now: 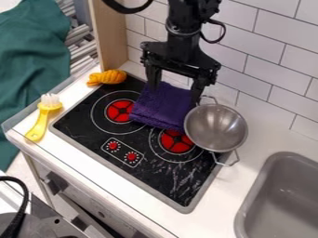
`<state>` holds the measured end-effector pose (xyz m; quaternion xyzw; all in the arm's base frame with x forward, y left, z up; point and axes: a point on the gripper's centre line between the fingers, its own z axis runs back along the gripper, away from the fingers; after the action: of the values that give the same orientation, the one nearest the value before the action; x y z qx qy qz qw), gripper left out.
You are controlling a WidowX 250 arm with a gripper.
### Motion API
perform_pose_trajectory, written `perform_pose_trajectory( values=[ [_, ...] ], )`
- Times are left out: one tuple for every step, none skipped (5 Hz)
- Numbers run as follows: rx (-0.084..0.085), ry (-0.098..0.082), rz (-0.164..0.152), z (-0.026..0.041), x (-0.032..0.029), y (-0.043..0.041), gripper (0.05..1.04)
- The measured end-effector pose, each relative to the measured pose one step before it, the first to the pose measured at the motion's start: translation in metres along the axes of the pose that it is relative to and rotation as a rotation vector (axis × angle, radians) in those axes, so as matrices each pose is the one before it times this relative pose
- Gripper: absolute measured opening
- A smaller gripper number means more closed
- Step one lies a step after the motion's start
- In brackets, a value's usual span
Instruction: Placed the yellow brush on the lower right side of the stove
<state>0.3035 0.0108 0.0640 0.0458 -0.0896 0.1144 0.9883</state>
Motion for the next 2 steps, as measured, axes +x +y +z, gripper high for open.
perform_pose_trajectory(
  values=[
    [0.008,0.0346,0.0,-0.00919,-0.00565,0.00108,1.0],
    [0.0072,-0.0011,0.0652,-0.00417,0.00504,0.02077,1.0]
  ],
)
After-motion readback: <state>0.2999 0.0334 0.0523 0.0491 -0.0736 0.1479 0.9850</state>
